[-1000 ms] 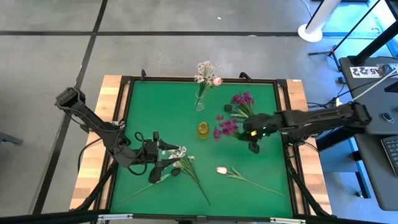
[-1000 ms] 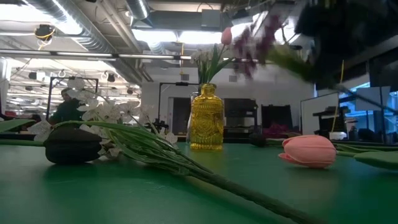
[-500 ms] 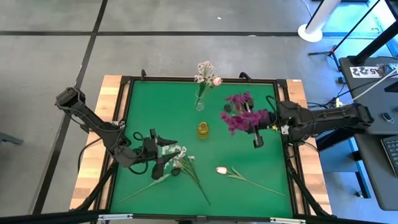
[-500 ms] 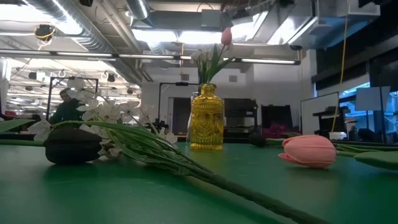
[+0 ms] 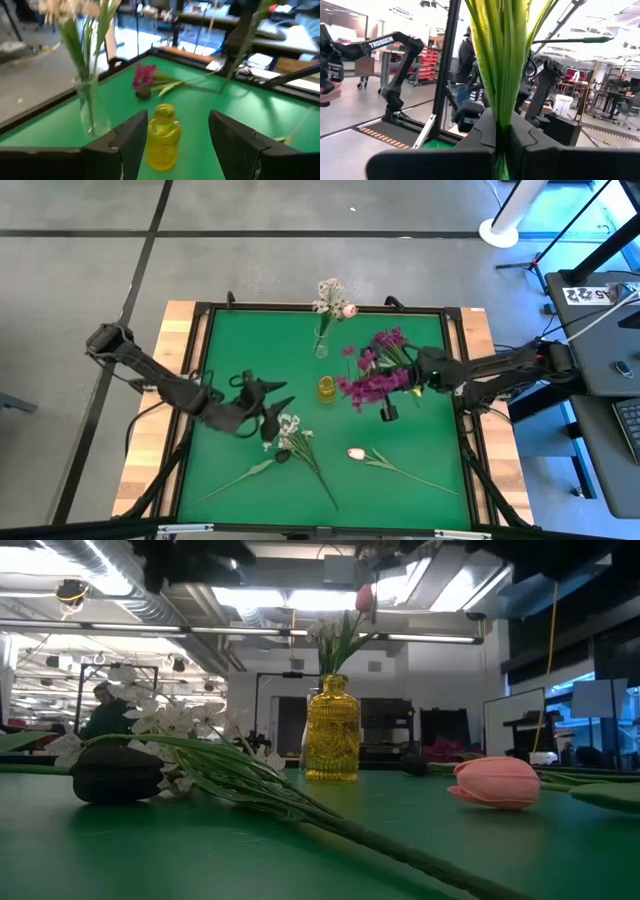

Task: Sort flowers into vase by color
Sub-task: Put the bottom purple flowers into the yellow vase

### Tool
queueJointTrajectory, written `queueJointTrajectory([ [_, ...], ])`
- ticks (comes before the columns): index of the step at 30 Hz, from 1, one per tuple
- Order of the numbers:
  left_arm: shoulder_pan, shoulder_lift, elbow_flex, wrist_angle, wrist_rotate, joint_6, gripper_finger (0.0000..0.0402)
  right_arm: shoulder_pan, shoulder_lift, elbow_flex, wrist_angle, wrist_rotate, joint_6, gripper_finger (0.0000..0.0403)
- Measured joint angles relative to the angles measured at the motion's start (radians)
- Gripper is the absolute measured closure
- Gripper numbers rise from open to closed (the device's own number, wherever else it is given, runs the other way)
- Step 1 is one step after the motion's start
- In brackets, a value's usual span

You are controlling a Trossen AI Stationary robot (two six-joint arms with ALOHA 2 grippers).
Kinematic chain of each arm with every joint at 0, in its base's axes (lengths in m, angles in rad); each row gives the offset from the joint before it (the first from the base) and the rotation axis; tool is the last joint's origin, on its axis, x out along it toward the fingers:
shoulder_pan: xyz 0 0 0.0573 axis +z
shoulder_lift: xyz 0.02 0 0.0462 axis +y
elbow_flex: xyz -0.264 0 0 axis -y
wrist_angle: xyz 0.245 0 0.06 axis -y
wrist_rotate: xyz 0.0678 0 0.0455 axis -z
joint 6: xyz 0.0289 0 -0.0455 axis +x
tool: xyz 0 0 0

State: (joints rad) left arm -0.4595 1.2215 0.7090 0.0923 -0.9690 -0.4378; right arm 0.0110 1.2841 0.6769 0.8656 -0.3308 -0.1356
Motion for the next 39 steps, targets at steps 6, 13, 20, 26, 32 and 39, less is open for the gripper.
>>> queueJointTrajectory([
  [6, 0.136, -0.088, 0.0, -0.013, 0.16, 0.056, 0.0196, -0.089, 0.058, 0.0, 0.114, -0.087, 0.051, 0.0396],
  [13, 0.232, -0.182, 0.0, -0.01, 0.315, 0.128, 0.0196, -0.155, 0.107, 0.0, 0.145, -0.108, 0.058, 0.0395],
  [20, 0.258, -0.231, -0.113, 0.097, 0.363, 0.134, 0.0196, -0.171, 0.174, 0.0, 0.24, -0.127, 0.061, 0.0396],
  [26, 0.264, -0.265, -0.275, 0.318, 0.389, 0.119, 0.0196, -0.171, 0.225, 0.0, 0.248, -0.126, 0.06, 0.0396],
  [32, 0.263, -0.273, -0.311, 0.334, 0.392, 0.081, 0.0196, -0.171, 0.24, 0.0, 0.263, -0.124, 0.048, 0.0395],
  [39, 0.263, -0.273, -0.311, 0.353, 0.402, 0.081, 0.0196, -0.183, 0.24, 0.002, 0.3, -0.108, 0.029, 0.0395],
])
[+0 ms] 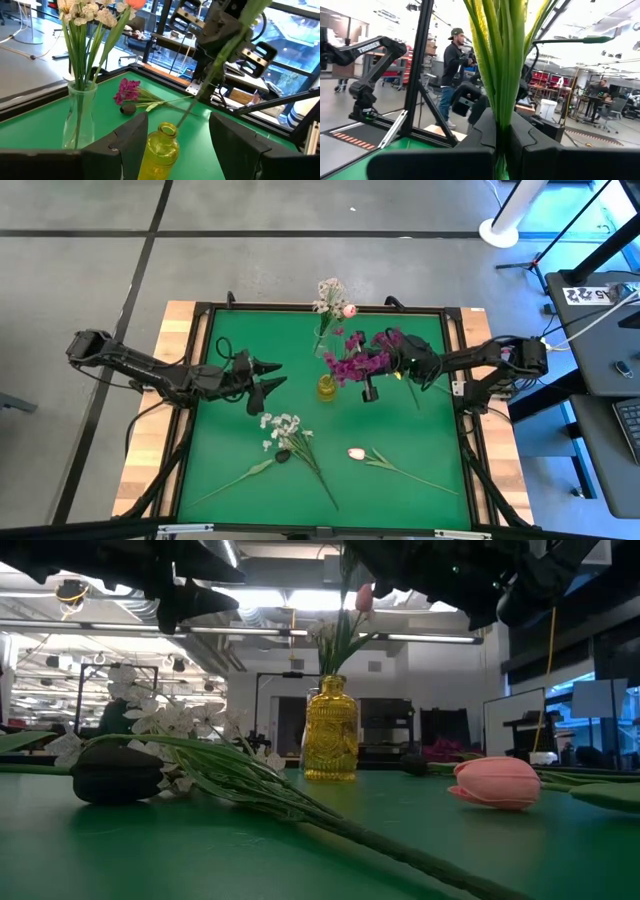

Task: Sort flowers into vase by color
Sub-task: Put the bottom purple flowers into the yellow vase

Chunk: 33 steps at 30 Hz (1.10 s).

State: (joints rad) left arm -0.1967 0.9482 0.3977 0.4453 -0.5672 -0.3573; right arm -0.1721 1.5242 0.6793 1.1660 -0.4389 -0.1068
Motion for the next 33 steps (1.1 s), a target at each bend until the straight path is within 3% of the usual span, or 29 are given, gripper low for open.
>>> queueJointTrajectory([
  [10, 0.0, 0.0, 0.0, -0.001, 0.006, 0.0, 0.0196, -0.02, 0.001, 0.01, -0.076, -0.005, -0.003, 0.0394],
  [25, 0.0, 0.0, 0.0, -0.003, 0.005, 0.0, 0.0196, -0.018, 0.111, 0.01, -0.065, 0.001, 0.006, 0.0392],
  [28, 0.0, 0.0, 0.0, -0.003, 0.005, 0.0, 0.0196, -0.018, 0.111, 0.01, -0.064, 0.001, 0.037, 0.0379],
  [33, 0.0, 0.0, 0.0, -0.003, 0.006, 0.0, 0.0196, -0.018, 0.109, 0.01, -0.096, 0.001, 0.061, 0.0321],
])
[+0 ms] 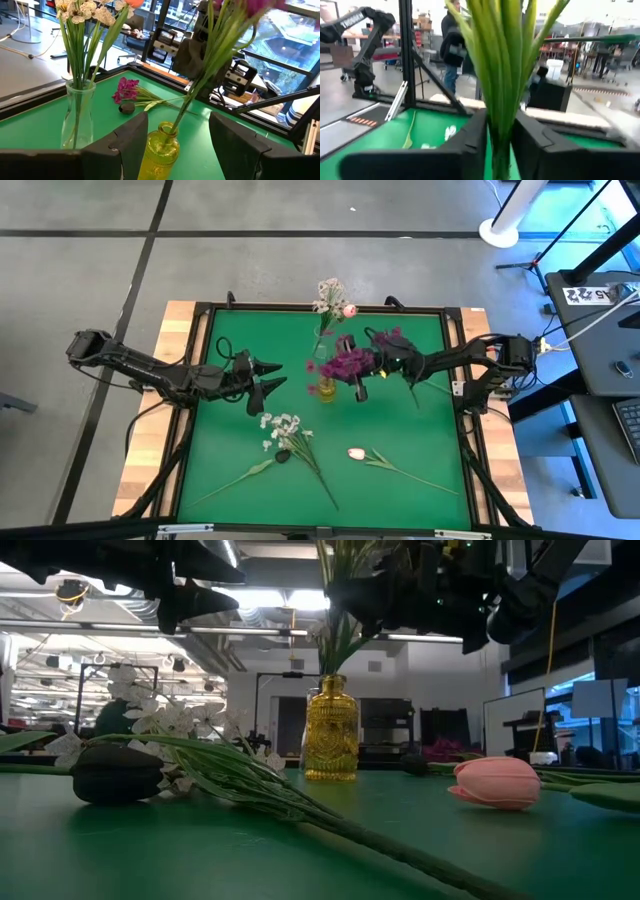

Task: Sort flowers into vase by color
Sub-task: Put the bottom purple flowers into the yellow vase, then put the top black flower into the yellow vase

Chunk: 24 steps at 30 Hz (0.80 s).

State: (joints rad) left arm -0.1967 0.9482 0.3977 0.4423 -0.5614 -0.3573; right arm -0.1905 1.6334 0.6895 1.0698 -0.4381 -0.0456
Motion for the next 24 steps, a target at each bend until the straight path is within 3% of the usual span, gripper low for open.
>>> queueJointTrajectory([
  [6, 0.0, 0.0, 0.0, -0.004, 0.023, -0.003, 0.0196, 0.0, -0.002, 0.0, -0.112, 0.0, -0.004, 0.0256],
  [12, 0.0, 0.0, 0.0, -0.006, 0.026, -0.008, 0.0196, 0.0, -0.032, 0.0, -0.175, 0.0, -0.018, 0.022],
  [24, -0.001, 0.0, 0.0, -0.008, 0.03, -0.009, 0.0196, 0.0, -0.298, 0.0, -0.753, 0.058, -0.135, 0.0185],
])
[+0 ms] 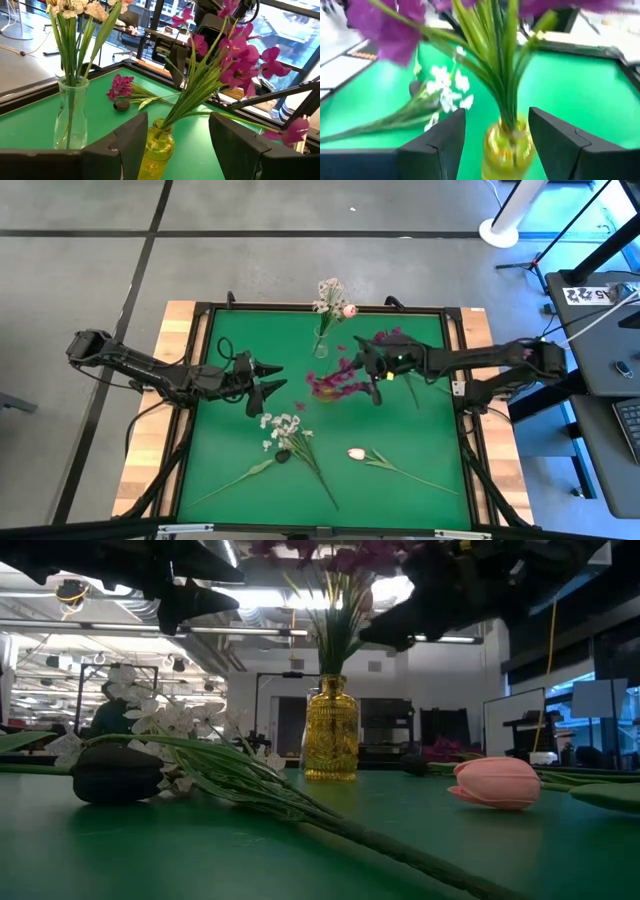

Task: Sort flowers into vase by color
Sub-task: Put the top black flower into the yellow vase

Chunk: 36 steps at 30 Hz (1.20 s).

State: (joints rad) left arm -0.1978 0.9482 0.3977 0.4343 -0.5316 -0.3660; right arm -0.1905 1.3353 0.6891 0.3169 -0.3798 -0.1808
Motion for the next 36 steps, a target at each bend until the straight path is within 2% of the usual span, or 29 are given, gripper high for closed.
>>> queueJointTrajectory([
  [5, -0.003, 0.0, 0.0, -0.008, 0.0, -0.022, 0.0196, 0.0, -0.129, 0.0, -0.226, 0.007, 0.041, 0.018],
  [8, -0.017, 0.0, 0.0, -0.018, 0.001, -0.027, 0.0196, 0.0, -0.205, 0.0, -0.332, 0.054, 0.108, 0.018],
  [12, -0.034, 0.0, 0.0, -0.022, 0.003, -0.027, 0.0196, 0.0, -0.27, 0.0, -0.463, 0.213, 0.172, 0.018],
  [15, -0.041, 0.0, 0.0, -0.022, 0.003, -0.027, 0.0196, 0.0, -0.272, 0.0, -0.578, 0.345, 0.251, 0.018],
  [20, -0.044, 0.0, 0.0, -0.023, 0.003, -0.027, 0.0196, 0.0, -0.236, -0.001, -0.808, 0.496, 0.393, 0.018],
  [28, -0.045, 0.0, 0.0, -0.022, 0.003, -0.027, 0.0196, -0.003, -0.106, -0.001, -1.023, 0.763, 0.642, 0.0181],
  [31, -0.05, 0.0, 0.0, -0.022, 0.002, -0.032, 0.0196, -0.027, -0.041, -0.001, -1.052, 0.778, 0.682, 0.0181],
  [36, -0.06, 0.0, 0.0, -0.025, 0.002, -0.036, 0.0196, -0.098, 0.053, -0.004, -0.993, 0.727, 0.652, 0.0181],
])
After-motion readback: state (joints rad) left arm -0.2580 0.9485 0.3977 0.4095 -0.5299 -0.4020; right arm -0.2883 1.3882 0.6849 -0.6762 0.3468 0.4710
